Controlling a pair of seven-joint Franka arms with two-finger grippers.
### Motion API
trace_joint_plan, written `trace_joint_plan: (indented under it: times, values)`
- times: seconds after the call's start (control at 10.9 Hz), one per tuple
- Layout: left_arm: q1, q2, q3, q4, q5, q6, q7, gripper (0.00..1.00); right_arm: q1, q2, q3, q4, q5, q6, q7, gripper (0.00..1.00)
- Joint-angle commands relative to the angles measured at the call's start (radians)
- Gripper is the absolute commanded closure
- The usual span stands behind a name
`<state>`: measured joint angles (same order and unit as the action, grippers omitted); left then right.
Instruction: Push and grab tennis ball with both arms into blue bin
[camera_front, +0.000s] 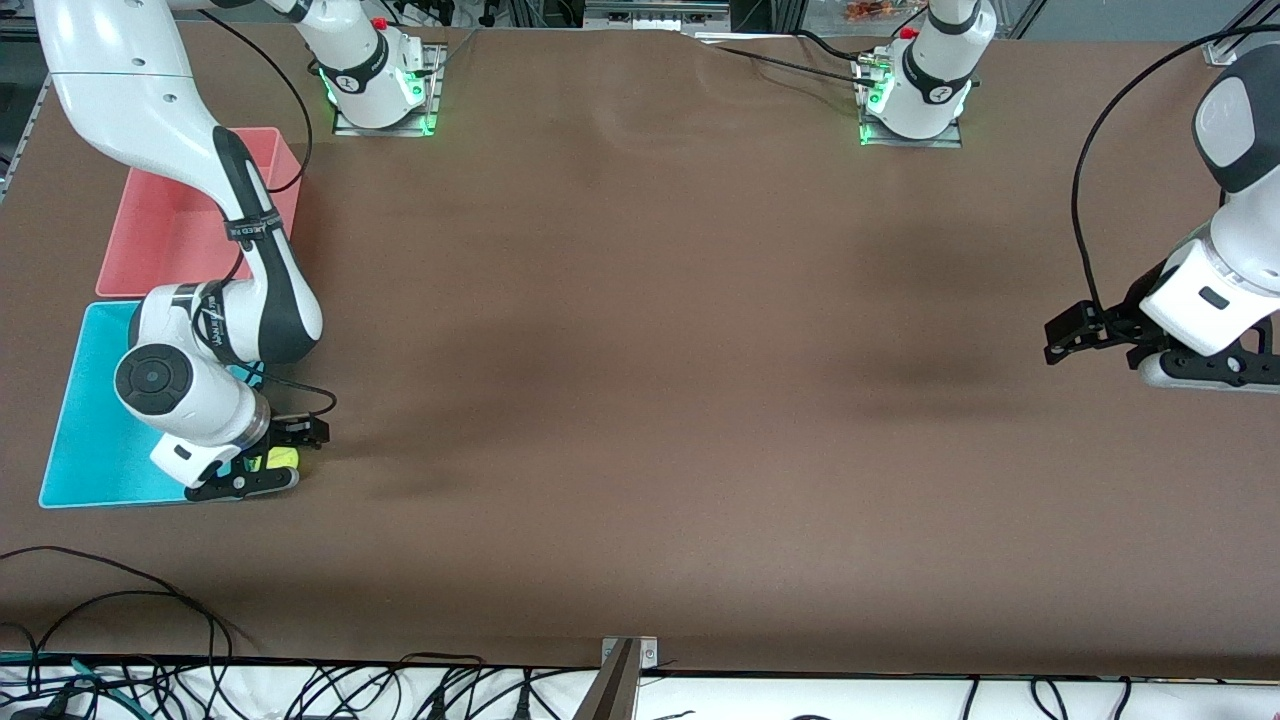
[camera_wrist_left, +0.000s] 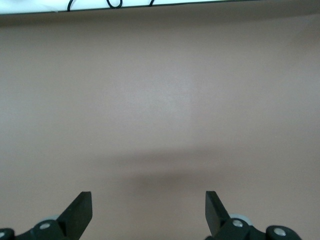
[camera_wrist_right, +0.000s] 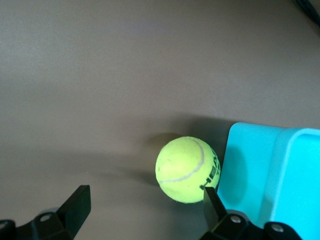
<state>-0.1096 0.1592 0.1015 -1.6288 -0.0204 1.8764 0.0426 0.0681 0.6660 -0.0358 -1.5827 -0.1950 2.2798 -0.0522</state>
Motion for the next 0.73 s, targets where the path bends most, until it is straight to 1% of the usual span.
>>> trace_joint_plan:
  times: [0.0,0.09,0.27,0.46,0.64]
  values:
    - [-0.082,-0.044,0.092,-0.032,-0.032,-0.014,0.105,0.00,-0.005,0.044,-0.001,0.001,-0.035,0.122,-0.001,0.00]
    - [-0.081,-0.047,0.092,-0.036,-0.032,-0.014,0.114,0.00,-0.008,0.059,-0.006,0.003,-0.038,0.130,-0.003,0.00]
    - [-0.070,-0.050,0.078,-0.039,-0.032,-0.014,0.115,0.00,-0.002,0.061,-0.013,0.004,-0.099,0.136,-0.001,0.00]
    - [-0.041,-0.063,0.052,-0.037,-0.033,-0.028,0.115,0.00,-0.005,0.061,-0.015,0.006,-0.113,0.138,-0.001,0.00]
    - [-0.041,-0.060,0.050,-0.028,-0.032,-0.052,0.120,0.00,-0.005,0.061,-0.021,0.006,-0.133,0.136,-0.003,0.00]
